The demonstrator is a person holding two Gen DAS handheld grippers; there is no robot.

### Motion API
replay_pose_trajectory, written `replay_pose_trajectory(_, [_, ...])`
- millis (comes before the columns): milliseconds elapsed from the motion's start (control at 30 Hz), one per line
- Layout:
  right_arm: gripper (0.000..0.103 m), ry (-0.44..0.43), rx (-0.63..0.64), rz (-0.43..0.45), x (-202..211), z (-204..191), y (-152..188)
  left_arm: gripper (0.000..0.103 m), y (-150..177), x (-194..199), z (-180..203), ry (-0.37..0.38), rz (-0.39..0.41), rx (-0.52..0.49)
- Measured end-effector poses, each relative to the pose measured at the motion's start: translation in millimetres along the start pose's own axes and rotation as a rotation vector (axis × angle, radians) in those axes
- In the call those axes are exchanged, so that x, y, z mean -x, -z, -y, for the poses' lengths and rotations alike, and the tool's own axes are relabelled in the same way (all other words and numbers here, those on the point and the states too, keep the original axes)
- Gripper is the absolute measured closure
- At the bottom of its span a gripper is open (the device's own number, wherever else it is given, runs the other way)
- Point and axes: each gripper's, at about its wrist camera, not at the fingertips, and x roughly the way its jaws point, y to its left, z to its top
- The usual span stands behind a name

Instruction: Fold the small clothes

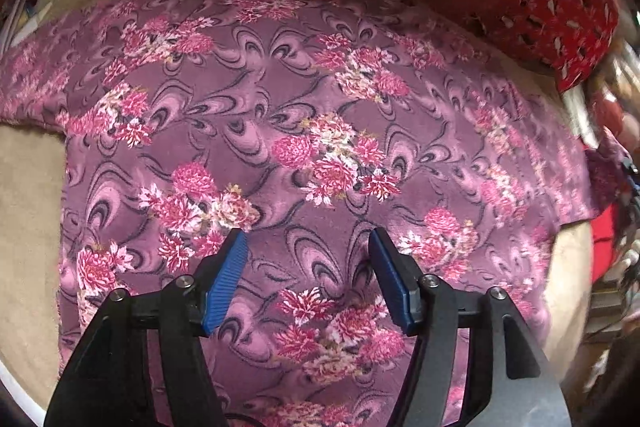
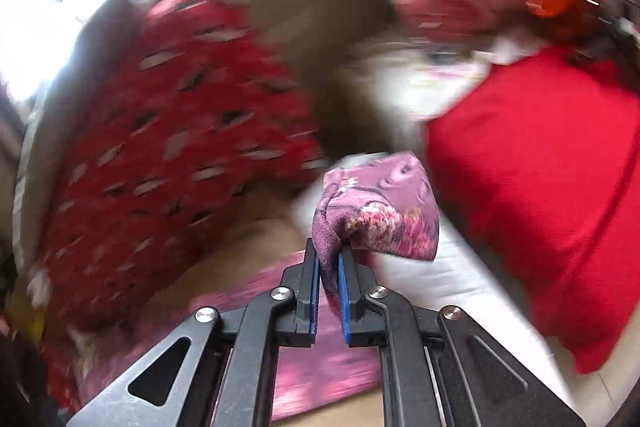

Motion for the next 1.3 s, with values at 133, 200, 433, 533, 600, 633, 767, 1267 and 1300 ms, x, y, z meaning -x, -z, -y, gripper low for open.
replay_pose_trajectory(133, [0.095,-0.111,0.107,-0.055,-5,-76,27,0.041,0,9,-28,0.084,-0.009,0.062])
replay_pose_trajectory(200, [0.095,-0.156,0.143,-0.087,-11,-110,44,0.041,-1,12,-41,0.107,-0.011,0.080])
replay_pose_trajectory(433, [0.095,-0.261,0.300,-0.214,-36,-230,125,0.041,-1,43,-81,0.164,-0.014,0.113])
replay_pose_trajectory(533, [0.095,-0.284,0.376,-0.268,-52,-280,165,0.041,-4,53,-97,0.171,0.000,0.112])
replay_pose_trajectory(600, [0.094,-0.296,0.410,-0.293,-59,-302,187,0.041,-5,61,-109,0.184,0.014,0.116])
replay_pose_trajectory(633, [0.093,-0.302,0.426,-0.307,-63,-314,199,0.041,-7,61,-109,0.188,0.018,0.118])
replay_pose_trajectory(767, [0.082,-0.316,0.472,-0.379,-81,-349,248,0.041,-10,60,-113,0.225,0.022,0.126])
replay_pose_trajectory(1267, [0.052,-0.300,0.301,-0.445,-24,-218,251,0.041,-51,-6,-36,0.229,-0.052,0.124])
replay_pose_trajectory(1300, [0.052,-0.293,0.272,-0.432,-19,-204,244,0.042,-55,-5,-37,0.233,-0.046,0.146])
